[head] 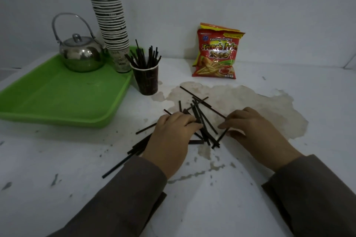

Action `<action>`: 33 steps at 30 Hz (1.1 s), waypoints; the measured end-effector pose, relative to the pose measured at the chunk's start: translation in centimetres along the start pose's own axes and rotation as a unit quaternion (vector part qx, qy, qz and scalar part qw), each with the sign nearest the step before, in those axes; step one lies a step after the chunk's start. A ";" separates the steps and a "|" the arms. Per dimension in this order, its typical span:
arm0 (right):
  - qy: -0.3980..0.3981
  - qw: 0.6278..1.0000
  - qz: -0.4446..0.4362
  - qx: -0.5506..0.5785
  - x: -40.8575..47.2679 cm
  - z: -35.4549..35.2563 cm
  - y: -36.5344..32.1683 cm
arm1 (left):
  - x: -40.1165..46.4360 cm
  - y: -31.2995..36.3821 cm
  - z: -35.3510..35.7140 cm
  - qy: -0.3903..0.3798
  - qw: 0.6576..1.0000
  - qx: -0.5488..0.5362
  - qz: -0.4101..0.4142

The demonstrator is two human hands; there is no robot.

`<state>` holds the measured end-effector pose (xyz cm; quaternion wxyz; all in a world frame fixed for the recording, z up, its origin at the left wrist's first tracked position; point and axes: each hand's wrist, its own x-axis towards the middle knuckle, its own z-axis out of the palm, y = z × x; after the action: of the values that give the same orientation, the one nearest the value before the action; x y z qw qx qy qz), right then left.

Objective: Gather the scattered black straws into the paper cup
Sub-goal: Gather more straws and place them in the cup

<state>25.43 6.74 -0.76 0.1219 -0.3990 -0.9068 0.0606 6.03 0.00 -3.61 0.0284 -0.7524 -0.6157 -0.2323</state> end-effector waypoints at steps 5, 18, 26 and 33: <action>-0.018 0.999 -0.019 -0.018 0.4 0.5 -0.6 | 0.1 -0.8 0.1 -0.014 0.999 0.031 0.002; -0.027 0.997 -0.050 -0.045 0.2 0.5 -1.3 | 0.5 -0.9 -0.2 0.028 0.999 -0.042 -0.011; -0.031 0.997 -0.056 -0.042 0.1 0.2 -1.0 | 0.2 -2.1 -2.2 0.082 0.955 -0.240 -0.153; -0.088 0.995 0.015 0.039 -0.7 -2.6 -1.1 | 0.4 -2.4 -3.3 0.127 0.966 -0.200 -0.103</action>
<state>25.77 5.52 1.84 0.0561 -0.4004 -0.9049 0.1326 2.79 -0.18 -1.11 -0.0693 -0.6396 -0.6224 -0.4458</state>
